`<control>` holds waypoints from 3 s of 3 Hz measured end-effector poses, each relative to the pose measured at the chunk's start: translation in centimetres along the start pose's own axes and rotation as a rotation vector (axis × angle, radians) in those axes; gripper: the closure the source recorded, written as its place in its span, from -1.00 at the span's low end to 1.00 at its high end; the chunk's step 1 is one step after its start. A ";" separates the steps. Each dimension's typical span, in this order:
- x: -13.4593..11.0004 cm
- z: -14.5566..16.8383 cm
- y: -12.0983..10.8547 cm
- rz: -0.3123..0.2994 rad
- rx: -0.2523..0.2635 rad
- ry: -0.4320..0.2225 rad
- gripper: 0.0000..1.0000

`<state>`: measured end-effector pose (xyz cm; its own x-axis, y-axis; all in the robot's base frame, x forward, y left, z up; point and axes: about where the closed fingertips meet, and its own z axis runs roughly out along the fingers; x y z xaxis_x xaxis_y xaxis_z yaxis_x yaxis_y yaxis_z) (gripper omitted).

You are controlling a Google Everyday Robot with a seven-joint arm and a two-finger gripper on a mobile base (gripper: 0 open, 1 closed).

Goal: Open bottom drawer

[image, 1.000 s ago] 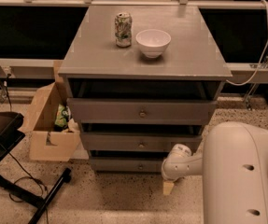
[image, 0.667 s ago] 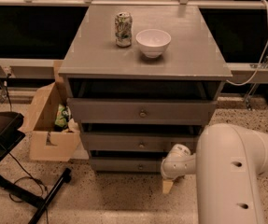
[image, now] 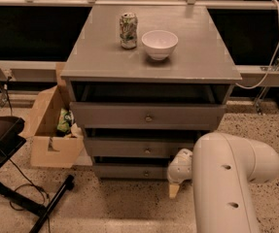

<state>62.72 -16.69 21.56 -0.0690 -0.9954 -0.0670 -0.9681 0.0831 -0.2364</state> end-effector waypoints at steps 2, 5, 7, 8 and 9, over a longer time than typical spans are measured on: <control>0.5 2.3 -1.4 0.013 0.005 0.030 -1.00; 0.8 5.7 -1.9 0.050 -0.031 0.059 -0.49; 2.3 5.3 -0.5 0.052 -0.061 0.099 0.44; 2.3 5.3 -0.6 0.052 -0.061 0.099 0.91; 2.2 5.0 -0.6 0.052 -0.061 0.099 -1.00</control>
Offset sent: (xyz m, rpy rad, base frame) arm 0.0325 -0.0096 -0.0277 -0.0414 -0.0071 -0.0370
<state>64.36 -18.73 16.66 -0.1397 -0.9900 0.0197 -0.9754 0.1342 -0.1752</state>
